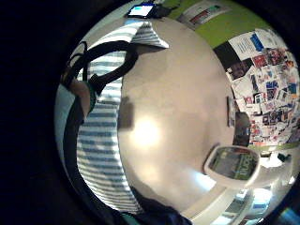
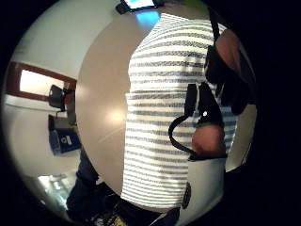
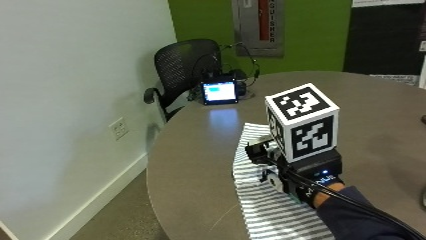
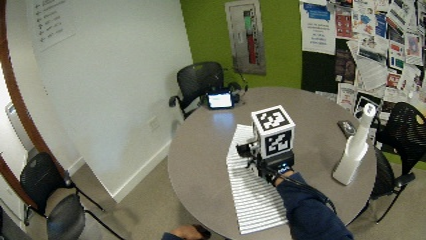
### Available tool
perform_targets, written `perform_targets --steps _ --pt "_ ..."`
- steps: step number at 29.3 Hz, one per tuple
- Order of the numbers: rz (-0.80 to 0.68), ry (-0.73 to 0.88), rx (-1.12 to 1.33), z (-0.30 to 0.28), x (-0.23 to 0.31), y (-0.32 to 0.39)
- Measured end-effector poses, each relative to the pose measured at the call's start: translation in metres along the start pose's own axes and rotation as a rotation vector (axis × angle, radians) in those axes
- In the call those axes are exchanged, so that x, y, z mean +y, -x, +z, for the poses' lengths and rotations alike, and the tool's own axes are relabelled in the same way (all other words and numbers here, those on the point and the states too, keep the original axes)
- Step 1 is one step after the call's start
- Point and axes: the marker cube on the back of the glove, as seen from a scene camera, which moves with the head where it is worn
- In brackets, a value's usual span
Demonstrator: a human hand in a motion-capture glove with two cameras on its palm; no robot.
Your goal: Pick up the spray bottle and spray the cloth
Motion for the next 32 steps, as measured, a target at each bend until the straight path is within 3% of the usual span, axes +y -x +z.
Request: perform_targets --steps 16,25,32 --pt "-0.207 -0.247 -0.131 -0.069 0.131 0.009" --pt "-0.242 -0.171 -0.064 -0.049 0.200 -0.021" --pt "-0.135 -0.034 -0.044 -0.024 0.249 -0.075"
